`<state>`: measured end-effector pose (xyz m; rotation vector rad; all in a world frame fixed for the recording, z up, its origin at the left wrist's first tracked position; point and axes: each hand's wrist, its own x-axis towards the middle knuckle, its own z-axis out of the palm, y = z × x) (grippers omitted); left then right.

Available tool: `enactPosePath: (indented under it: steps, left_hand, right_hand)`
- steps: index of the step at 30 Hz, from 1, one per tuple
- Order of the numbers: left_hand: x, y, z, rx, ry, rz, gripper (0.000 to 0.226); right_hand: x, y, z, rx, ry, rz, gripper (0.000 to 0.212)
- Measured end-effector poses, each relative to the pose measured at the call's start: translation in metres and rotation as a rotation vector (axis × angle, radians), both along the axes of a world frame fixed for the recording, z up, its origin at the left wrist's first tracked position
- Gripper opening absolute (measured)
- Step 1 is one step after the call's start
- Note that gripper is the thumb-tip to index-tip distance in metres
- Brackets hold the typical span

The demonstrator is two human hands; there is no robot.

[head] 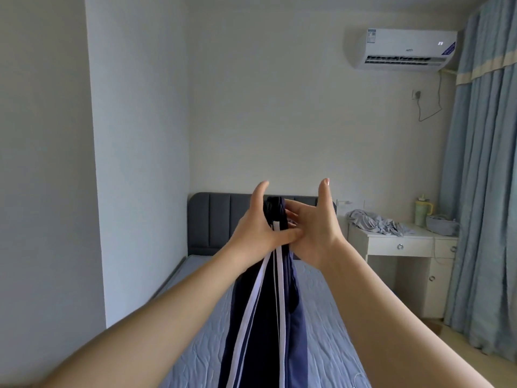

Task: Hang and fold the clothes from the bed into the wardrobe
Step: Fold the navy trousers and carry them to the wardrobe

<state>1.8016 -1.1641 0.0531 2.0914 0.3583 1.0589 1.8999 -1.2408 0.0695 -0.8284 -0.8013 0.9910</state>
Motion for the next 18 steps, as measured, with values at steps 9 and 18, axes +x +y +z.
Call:
enactPosePath:
  steps: [9,18]
  left_hand:
    - [-0.025,0.022,0.029,-0.269,-0.428,-0.027,0.039]
    - [-0.064,0.036,0.054,-0.156,-0.115,-0.272,0.044]
  right_hand:
    - [0.002,0.006,-0.002,0.080,-0.564,-0.486,0.034]
    - [0.000,-0.002,0.013,0.293,-0.860,-0.511,0.047]
